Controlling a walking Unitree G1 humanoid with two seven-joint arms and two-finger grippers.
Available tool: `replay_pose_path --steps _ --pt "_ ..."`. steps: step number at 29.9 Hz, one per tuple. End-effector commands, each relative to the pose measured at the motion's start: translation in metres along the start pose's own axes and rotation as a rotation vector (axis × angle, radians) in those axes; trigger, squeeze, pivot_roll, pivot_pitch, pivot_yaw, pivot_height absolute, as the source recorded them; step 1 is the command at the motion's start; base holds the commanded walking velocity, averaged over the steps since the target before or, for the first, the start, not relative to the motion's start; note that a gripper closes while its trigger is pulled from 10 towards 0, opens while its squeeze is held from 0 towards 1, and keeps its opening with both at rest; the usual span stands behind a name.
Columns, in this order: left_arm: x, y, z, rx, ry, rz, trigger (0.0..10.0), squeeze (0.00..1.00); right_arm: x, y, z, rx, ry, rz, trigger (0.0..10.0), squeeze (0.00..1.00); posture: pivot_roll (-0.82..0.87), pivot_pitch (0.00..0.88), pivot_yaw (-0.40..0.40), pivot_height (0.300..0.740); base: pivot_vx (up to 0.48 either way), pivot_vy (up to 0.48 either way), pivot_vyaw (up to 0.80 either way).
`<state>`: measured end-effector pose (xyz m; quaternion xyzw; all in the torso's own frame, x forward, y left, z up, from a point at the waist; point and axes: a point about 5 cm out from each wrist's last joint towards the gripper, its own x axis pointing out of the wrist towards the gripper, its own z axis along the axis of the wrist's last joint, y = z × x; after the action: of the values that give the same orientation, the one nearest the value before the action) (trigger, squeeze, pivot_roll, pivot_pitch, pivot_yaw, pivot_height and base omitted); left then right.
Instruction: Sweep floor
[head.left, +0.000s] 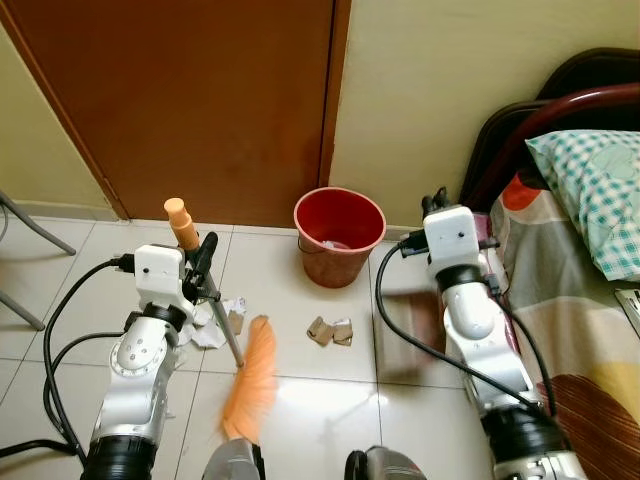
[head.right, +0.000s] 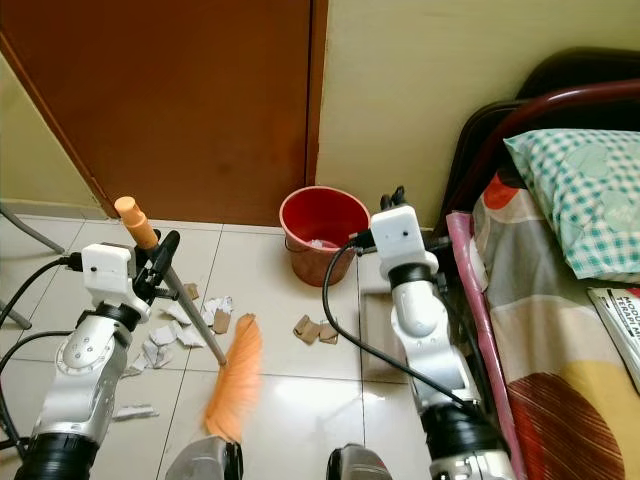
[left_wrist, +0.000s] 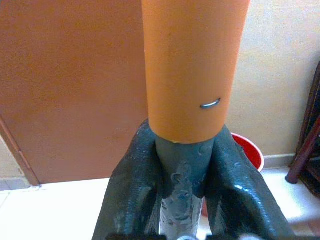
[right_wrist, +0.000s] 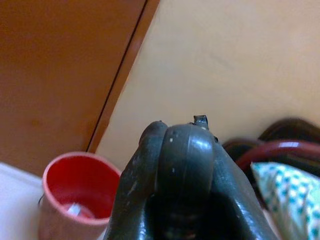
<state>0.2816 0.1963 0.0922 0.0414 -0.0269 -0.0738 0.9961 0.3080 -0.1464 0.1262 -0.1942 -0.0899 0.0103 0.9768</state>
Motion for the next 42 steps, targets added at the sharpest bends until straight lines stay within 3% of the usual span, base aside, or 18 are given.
replay_pose_path --steps 1,11,16,22,42 --pt "-0.003 0.002 0.003 0.064 0.001 -0.016 10.0 0.00 0.000 -0.002 0.001 -0.007 -0.015 -0.007 10.0 0.00 0.05 0.098 -0.026 0.740 0.000 0.000 0.00" --pt "-0.009 -0.007 0.002 0.063 0.006 -0.050 10.0 0.00 -0.008 -0.002 -0.020 0.028 0.099 -0.055 10.0 0.00 0.04 0.110 -0.020 0.740 0.000 0.000 0.00" --pt "-0.011 -0.017 0.001 0.062 0.006 -0.091 10.0 0.00 -0.011 -0.006 -0.028 0.098 0.132 -0.094 10.0 0.00 0.03 0.103 -0.023 0.740 0.000 0.000 0.00" --pt "-0.010 -0.016 0.003 0.059 -0.001 -0.079 10.0 0.00 -0.011 -0.006 -0.033 0.150 0.164 -0.102 10.0 0.00 0.03 0.105 -0.024 0.740 0.128 0.000 0.00" --pt "-0.008 -0.017 0.007 0.065 -0.013 -0.079 10.0 0.00 -0.002 -0.004 -0.030 0.132 0.143 -0.081 10.0 0.00 0.03 0.122 -0.028 0.740 0.282 0.000 0.00"
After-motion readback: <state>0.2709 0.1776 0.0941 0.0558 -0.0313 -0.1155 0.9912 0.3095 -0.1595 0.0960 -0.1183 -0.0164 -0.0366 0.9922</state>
